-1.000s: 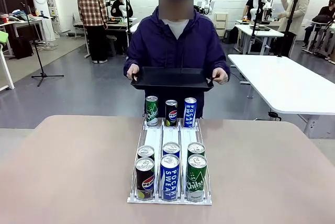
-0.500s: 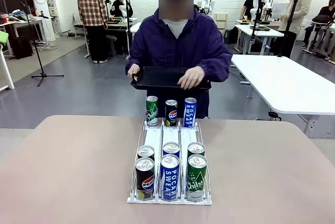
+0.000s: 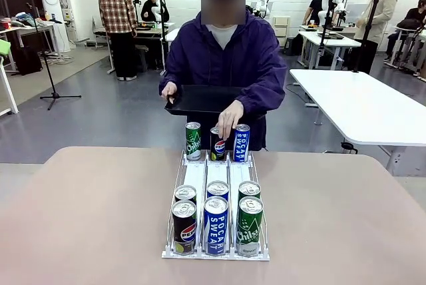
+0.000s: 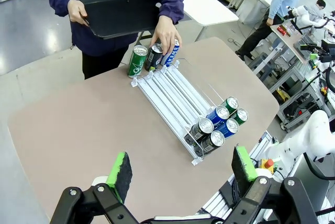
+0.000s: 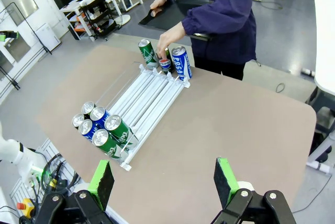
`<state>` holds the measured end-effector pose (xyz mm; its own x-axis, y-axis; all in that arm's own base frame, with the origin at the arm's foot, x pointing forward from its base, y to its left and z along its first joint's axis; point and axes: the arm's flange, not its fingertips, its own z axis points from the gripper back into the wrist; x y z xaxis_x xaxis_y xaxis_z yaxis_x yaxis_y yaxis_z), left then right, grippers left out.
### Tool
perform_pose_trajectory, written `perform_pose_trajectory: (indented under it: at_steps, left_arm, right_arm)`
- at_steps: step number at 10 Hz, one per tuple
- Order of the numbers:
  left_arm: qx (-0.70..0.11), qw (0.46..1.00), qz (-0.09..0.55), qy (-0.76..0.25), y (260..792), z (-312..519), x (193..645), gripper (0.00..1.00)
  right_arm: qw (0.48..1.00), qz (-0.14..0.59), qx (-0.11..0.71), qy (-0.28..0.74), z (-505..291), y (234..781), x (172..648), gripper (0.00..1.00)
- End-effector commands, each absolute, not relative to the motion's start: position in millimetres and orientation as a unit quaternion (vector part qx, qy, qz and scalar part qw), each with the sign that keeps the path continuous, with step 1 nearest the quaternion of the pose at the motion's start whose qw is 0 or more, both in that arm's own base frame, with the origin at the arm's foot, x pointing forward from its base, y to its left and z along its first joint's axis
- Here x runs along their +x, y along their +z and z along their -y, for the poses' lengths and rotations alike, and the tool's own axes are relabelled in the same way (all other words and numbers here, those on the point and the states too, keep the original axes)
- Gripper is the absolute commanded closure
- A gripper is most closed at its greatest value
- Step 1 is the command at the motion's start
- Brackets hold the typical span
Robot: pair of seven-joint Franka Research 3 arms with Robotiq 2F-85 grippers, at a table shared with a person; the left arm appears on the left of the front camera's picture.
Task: Retrieve and hand over the desired beverage to the person.
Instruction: Pick up a can of the same type that the person held from the Automatic Can Dispenser.
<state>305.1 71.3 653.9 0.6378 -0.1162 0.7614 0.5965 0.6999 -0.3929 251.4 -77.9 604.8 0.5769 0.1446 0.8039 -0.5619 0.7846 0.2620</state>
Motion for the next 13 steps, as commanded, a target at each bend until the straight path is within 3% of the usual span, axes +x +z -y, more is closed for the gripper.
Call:
perform_pose_trajectory:
  at_steps: [1,13]
  left_arm:
    - [-0.330,0.839,0.374,-0.218,654.0,-72.2,306.0,0.00]
    - [-0.330,0.839,0.374,-0.218,654.0,-72.2,306.0,0.00]
  right_arm:
    - [0.847,0.409,0.262,0.213,76.5,604.3,252.5,0.00]
    - [0.847,0.409,0.262,0.213,76.5,604.3,252.5,0.00]
